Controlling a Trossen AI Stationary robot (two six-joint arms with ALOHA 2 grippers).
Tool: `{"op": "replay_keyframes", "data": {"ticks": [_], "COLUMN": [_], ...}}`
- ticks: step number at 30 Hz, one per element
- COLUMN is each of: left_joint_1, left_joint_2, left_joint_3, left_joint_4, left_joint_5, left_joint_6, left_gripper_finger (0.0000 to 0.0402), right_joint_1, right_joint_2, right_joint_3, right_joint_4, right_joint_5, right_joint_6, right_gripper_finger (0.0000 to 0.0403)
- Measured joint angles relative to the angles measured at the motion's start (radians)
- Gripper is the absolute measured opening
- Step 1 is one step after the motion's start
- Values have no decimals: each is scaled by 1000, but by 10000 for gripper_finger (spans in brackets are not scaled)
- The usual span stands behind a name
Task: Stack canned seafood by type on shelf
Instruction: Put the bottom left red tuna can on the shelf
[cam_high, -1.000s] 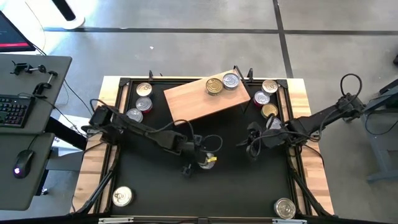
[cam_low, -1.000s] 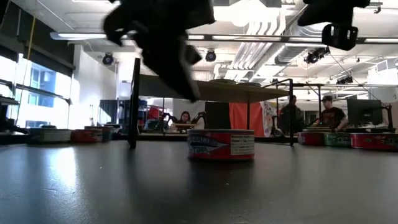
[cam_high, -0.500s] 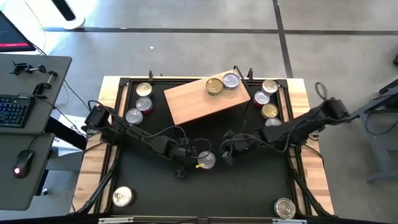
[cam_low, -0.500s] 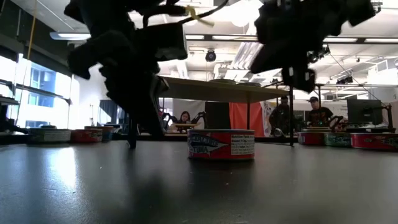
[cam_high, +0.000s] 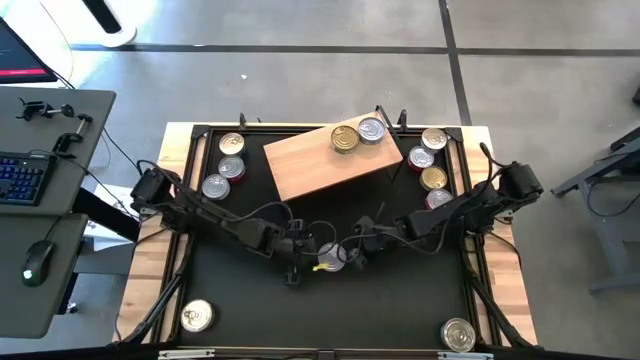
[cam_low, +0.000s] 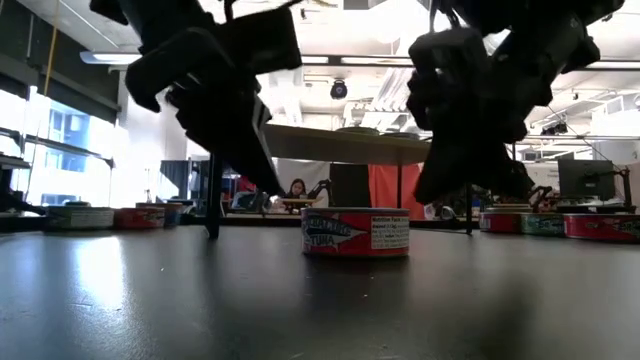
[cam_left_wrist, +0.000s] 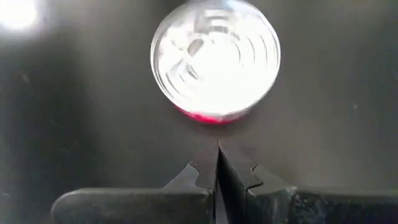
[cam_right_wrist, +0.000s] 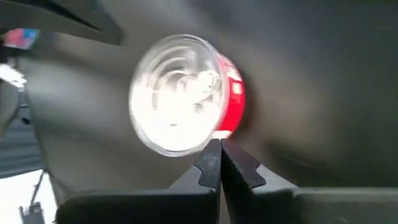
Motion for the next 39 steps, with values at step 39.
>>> {"op": "replay_keyframes", "data": {"ticks": [39], "left_joint_1": [41], "left_joint_2": [77], "left_joint_3": [-79], "left_joint_4": [226], "left_joint_5": [42], "left_joint_6": [61], "left_gripper_finger": [0], "right_joint_1": [-6], "right_joint_2": [59], "right_joint_3": [-2], "right_joint_4": [220], "right_joint_5": [33], "right_joint_6": [151], "right_gripper_finger": [0]}}
